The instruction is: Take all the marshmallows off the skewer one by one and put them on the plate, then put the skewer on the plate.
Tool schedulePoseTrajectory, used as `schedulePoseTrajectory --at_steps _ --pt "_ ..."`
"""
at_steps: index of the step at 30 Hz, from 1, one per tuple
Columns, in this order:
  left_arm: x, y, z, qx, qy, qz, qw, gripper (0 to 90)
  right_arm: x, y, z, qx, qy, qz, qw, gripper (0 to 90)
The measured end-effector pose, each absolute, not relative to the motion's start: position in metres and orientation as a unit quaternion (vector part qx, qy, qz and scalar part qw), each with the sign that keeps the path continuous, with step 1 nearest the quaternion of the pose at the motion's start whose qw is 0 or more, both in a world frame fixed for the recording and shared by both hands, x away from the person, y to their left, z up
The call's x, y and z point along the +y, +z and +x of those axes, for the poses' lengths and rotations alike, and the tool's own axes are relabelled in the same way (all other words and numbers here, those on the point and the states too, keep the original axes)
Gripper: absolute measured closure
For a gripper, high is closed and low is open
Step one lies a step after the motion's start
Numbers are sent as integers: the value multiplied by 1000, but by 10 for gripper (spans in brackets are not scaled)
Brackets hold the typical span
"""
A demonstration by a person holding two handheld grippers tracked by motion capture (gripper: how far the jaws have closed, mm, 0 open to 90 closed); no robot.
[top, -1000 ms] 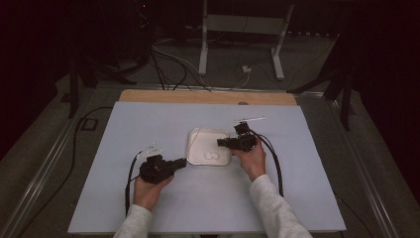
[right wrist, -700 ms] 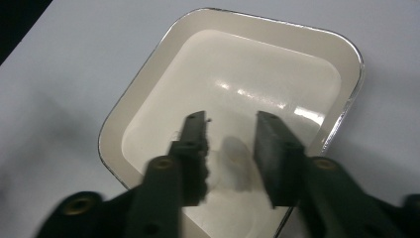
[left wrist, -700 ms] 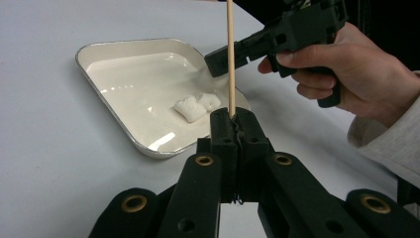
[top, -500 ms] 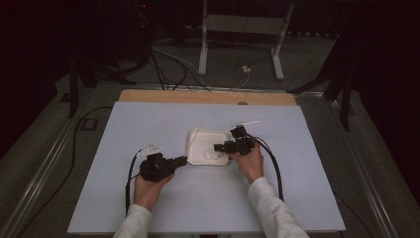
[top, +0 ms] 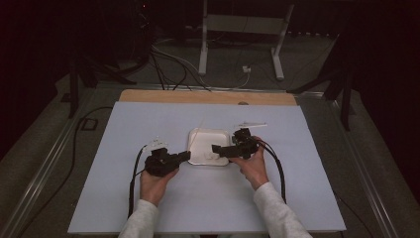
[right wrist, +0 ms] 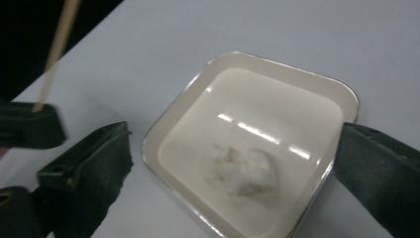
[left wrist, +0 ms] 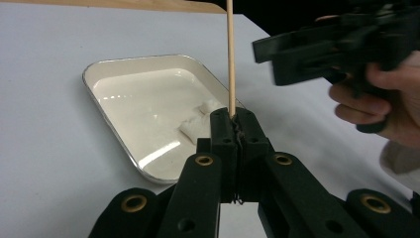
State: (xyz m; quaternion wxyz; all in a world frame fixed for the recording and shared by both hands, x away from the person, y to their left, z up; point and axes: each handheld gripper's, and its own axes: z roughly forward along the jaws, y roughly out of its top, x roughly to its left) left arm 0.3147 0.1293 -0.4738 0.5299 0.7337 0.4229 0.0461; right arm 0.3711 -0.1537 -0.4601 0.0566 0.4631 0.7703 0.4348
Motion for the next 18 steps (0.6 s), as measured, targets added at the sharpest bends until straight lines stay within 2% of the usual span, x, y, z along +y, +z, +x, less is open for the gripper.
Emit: schedulePoseTrajectory --at_steps 10,18 --pt "123 -476 324 439 54 728 524 899 -166 -459 360 764 460 449 54 0" --pt "116 -482 332 459 60 723 513 899 -175 -458 351 764 466 440 70 0"
